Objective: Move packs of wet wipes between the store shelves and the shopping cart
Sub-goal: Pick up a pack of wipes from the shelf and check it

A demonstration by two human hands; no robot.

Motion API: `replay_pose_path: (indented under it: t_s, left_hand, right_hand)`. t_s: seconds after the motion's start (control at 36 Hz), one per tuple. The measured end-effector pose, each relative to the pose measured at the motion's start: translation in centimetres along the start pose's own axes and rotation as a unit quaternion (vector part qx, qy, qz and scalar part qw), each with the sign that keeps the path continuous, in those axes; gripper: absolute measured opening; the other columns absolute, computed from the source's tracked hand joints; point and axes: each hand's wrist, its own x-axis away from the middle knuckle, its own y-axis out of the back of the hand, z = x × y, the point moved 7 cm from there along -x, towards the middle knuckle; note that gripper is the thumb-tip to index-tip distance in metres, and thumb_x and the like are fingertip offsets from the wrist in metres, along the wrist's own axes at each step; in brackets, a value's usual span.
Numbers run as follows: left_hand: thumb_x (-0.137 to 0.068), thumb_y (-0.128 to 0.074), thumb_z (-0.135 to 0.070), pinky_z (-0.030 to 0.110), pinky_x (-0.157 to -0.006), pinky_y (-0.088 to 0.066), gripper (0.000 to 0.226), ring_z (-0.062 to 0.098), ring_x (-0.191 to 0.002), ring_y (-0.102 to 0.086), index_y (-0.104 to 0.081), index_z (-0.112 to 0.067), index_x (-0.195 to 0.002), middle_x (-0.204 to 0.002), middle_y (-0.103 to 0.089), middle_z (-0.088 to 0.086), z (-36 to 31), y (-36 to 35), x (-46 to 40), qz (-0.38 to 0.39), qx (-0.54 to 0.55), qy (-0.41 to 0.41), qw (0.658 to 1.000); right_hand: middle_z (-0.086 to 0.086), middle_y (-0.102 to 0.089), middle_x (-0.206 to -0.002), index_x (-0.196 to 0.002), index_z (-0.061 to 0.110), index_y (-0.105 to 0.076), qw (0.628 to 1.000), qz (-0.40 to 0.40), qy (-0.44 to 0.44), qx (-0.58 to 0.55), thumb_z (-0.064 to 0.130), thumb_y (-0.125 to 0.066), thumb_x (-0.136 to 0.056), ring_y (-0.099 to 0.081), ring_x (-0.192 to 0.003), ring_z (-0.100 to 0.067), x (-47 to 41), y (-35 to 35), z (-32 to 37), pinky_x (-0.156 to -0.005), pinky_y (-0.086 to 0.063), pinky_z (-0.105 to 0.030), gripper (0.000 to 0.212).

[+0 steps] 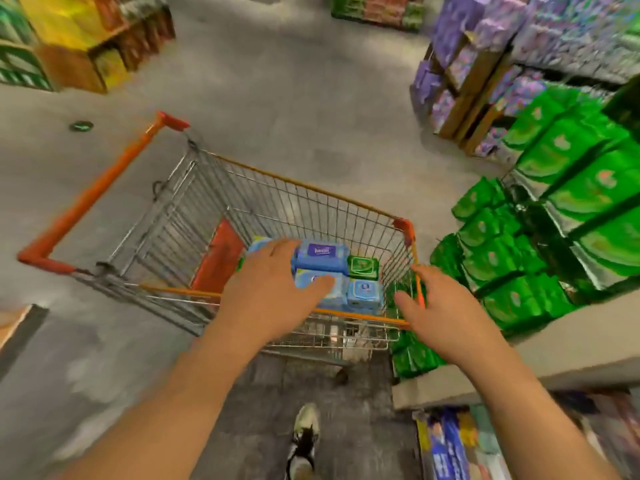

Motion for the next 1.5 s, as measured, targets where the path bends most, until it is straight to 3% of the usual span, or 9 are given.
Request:
replay_pose_path:
  t_s: [0.25, 0.39, 0.69, 0.86, 1.0, 1.14, 1.25, 1.33, 1.5]
  left_hand:
    - [-0.071, -0.044, -0.085, 0.039, -0.103, -0.046, 0.089, 0.017, -0.127, -0.051, -0.044, -0.036, -0.145, -0.144, -0.051, -0.011, 3.5, 0.9, -7.8, -0.002, -0.014, 0.077, 0.997]
    - [-0.09, -0.061, -0.061, 0.028, -0.087, -0.035, 0.055, 0.01, -0.115, -0.047, -0.05, -0.036, -0.137, -0.123, -0.049, -0.013, 4.0, 1.5, -10.9, 0.002, 0.009, 0.097, 0.995]
    - [-0.089, -0.056, -0.069, 0.039, -0.104, -0.042, 0.071, 0.019, -0.135, -0.047, -0.04, -0.038, -0.15, -0.15, -0.047, -0.007, 9.6, 1.5, -16.4, 0.036, 0.008, 0.144, 0.989]
    - [-0.091, -0.058, -0.064, 0.037, -0.105, -0.042, 0.07, 0.018, -0.133, -0.05, -0.041, -0.032, -0.151, -0.152, -0.048, -0.004, 12.3, 0.0, -20.2, 0.08, 0.048, 0.146, 0.985]
    - [-0.092, -0.059, -0.06, 0.028, -0.088, -0.038, 0.064, 0.013, -0.117, -0.053, -0.046, -0.031, -0.148, -0.146, -0.052, -0.005, 13.7, -1.5, -22.9, 0.119, 0.076, 0.128, 0.982]
    - [-0.094, -0.057, -0.06, 0.032, -0.099, -0.041, 0.069, 0.022, -0.136, -0.049, -0.039, -0.032, -0.154, -0.16, -0.041, -0.005, 14.7, -4.4, -24.6, 0.185, 0.09, 0.134, 0.97]
    - [-0.096, -0.056, -0.055, 0.032, -0.105, -0.039, 0.065, 0.02, -0.138, -0.048, -0.042, -0.03, -0.153, -0.159, -0.043, -0.007, 15.3, -7.7, -25.9, 0.226, 0.098, 0.152, 0.957]
    - [-0.097, -0.056, -0.052, 0.029, -0.096, -0.039, 0.062, 0.019, -0.134, -0.051, -0.044, -0.026, -0.152, -0.157, -0.046, -0.005, 15.7, -11.1, -26.6, 0.259, 0.106, 0.174, 0.944]
    - [-0.097, -0.054, -0.055, 0.04, -0.103, -0.048, 0.06, 0.025, -0.122, -0.058, -0.049, -0.025, -0.148, -0.147, -0.054, -0.002, 16.9, -19.0, -27.0, 0.319, 0.109, 0.239, 0.911]
  right_hand:
    - [-0.004, -0.044, -0.154, -0.152, 0.019, -0.039, 0.995, 0.066, 0.058, -0.038, 0.044, -0.054, -0.1, -0.042, -0.139, -0.024, -11.0, -3.0, 3.3, -0.109, -0.038, -0.036, 0.059]
    - [0.001, -0.044, -0.155, -0.153, 0.023, -0.037, 0.992, 0.092, 0.089, -0.017, 0.05, -0.052, -0.099, -0.044, -0.138, -0.023, -15.7, -4.4, 4.6, -0.11, -0.04, -0.038, 0.062]
    - [-0.004, -0.048, -0.151, -0.152, 0.019, -0.04, 0.987, 0.137, 0.083, -0.01, 0.044, -0.053, -0.1, -0.05, -0.133, -0.024, -21.9, -7.2, 7.8, -0.103, -0.042, -0.033, 0.059]
    - [-0.004, -0.051, -0.148, -0.148, 0.02, -0.044, 0.99, 0.133, 0.046, -0.008, 0.042, -0.054, -0.101, -0.049, -0.131, -0.022, -23.7, -8.3, 8.7, -0.1, -0.04, -0.029, 0.053]
    - [-0.001, -0.045, -0.154, -0.152, 0.023, -0.039, 0.99, 0.136, -0.014, -0.025, 0.045, -0.051, -0.102, -0.047, -0.135, -0.021, -24.7, -9.5, 8.1, -0.101, -0.039, -0.031, 0.056]
    - [0.0, -0.043, -0.156, -0.153, 0.021, -0.038, 0.984, 0.152, -0.074, -0.058, 0.044, -0.053, -0.102, -0.047, -0.137, -0.022, -25.3, -11.3, 6.9, -0.106, -0.039, -0.034, 0.058]
    - [-0.001, -0.048, -0.151, -0.149, 0.022, -0.045, 0.978, 0.149, -0.118, -0.086, 0.041, -0.055, -0.101, -0.053, -0.118, -0.018, -25.8, -13.1, 5.1, -0.094, -0.04, -0.028, 0.052]
    - [-0.004, -0.051, -0.149, -0.147, 0.02, -0.047, 0.972, 0.16, -0.14, -0.103, 0.041, -0.055, -0.102, -0.053, -0.126, -0.023, -26.4, -14.9, 3.1, -0.095, -0.038, -0.028, 0.051]
    - [-0.002, -0.056, -0.143, -0.146, 0.019, -0.047, 0.952, 0.188, -0.198, -0.138, 0.041, -0.054, -0.101, -0.056, -0.126, -0.023, -28.4, -19.9, -1.8, -0.097, -0.041, -0.031, 0.05]
